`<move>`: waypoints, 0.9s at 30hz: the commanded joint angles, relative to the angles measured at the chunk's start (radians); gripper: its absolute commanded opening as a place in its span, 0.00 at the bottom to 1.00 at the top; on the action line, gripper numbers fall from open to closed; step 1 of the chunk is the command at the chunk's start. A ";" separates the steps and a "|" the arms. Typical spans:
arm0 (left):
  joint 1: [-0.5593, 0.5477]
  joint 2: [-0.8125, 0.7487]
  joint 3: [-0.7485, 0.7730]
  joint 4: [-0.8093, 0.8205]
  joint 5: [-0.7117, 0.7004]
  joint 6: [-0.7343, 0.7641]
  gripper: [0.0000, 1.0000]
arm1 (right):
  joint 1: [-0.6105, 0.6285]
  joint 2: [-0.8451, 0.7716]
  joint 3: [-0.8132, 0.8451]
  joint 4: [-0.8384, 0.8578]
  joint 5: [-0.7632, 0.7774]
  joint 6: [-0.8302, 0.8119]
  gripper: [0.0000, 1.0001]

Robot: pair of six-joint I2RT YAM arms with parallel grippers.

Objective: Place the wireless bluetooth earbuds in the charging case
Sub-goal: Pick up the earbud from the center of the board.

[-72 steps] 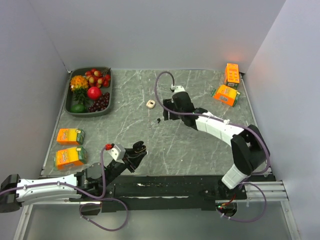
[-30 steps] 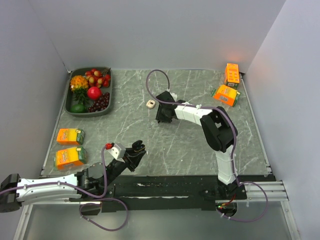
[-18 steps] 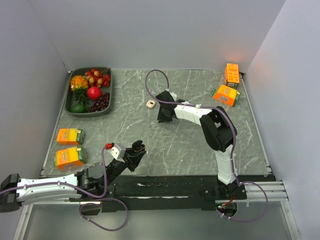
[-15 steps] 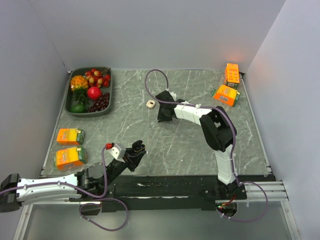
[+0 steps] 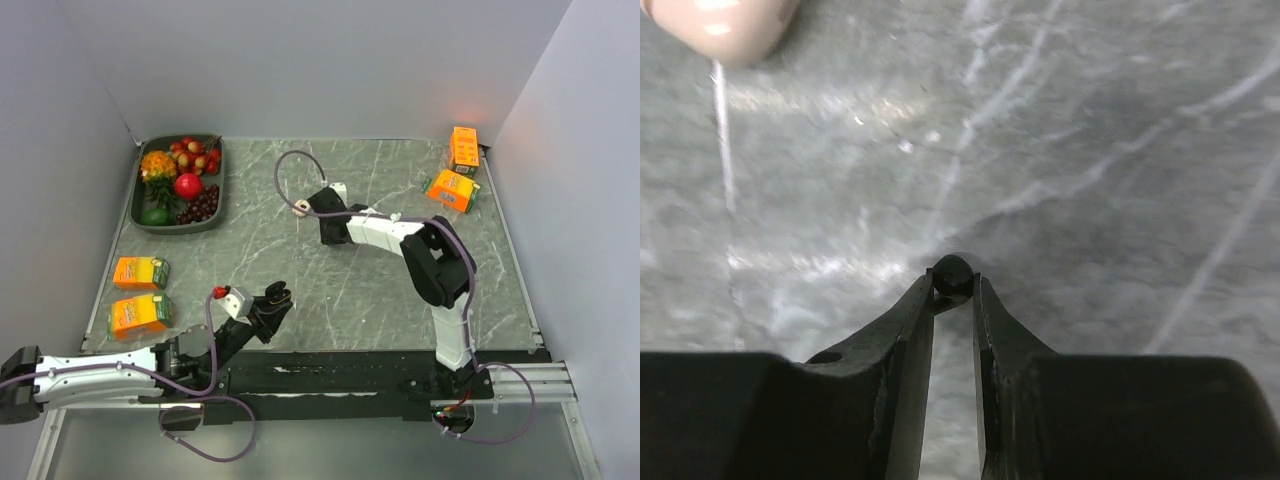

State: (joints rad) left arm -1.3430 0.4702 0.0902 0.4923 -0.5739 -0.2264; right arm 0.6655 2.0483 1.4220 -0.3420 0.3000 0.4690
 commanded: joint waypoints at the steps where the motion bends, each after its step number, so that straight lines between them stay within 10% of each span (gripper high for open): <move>1: -0.004 0.024 0.017 0.060 -0.014 -0.004 0.01 | 0.046 -0.181 -0.086 0.008 0.177 -0.139 0.00; 8: -0.005 0.065 0.011 0.106 -0.021 0.009 0.01 | 0.148 -0.379 -0.205 0.096 0.283 -0.412 0.00; 27: -0.005 0.034 0.016 0.069 -0.004 -0.001 0.01 | 0.152 -0.212 -0.212 0.017 -0.068 -0.644 0.00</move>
State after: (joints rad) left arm -1.3430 0.5037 0.0902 0.5339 -0.5808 -0.2253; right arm 0.8207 1.8374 1.1713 -0.3004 0.2646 -0.0849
